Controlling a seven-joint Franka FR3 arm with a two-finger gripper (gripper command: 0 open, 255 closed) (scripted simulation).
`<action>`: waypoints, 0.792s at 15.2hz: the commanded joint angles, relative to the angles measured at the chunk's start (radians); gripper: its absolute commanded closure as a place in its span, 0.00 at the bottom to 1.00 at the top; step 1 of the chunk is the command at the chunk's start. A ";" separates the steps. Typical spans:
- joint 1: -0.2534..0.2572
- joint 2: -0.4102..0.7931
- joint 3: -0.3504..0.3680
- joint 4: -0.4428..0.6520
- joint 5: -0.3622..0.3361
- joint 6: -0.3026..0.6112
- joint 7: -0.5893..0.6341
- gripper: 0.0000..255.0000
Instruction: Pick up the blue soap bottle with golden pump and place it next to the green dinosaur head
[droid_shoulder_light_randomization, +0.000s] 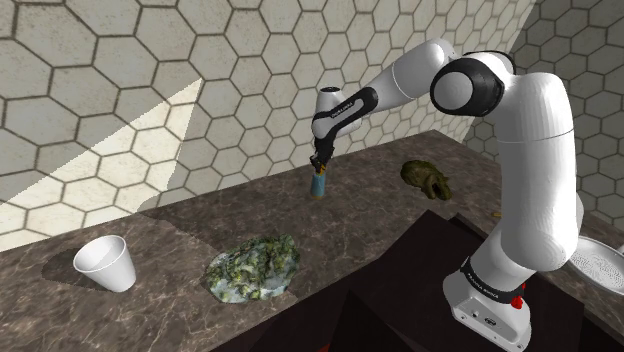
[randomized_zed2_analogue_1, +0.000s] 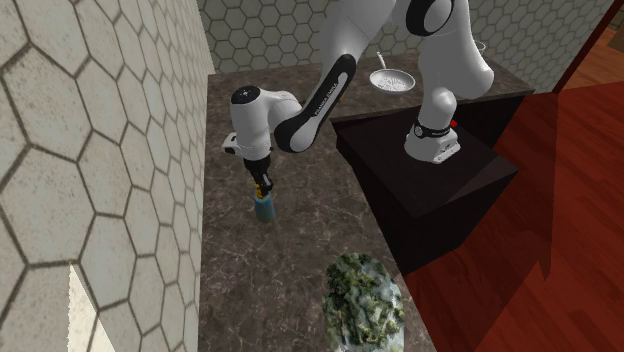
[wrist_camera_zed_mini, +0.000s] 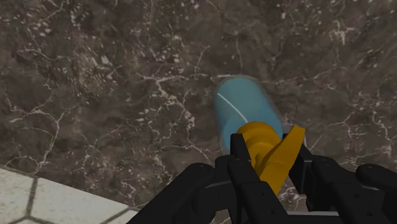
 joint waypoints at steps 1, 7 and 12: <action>0.000 0.000 0.000 0.000 0.000 0.000 0.000 1.00; 0.001 -0.036 -0.001 0.001 -0.002 -0.037 0.000 1.00; 0.002 -0.078 -0.003 0.009 -0.004 -0.087 0.001 1.00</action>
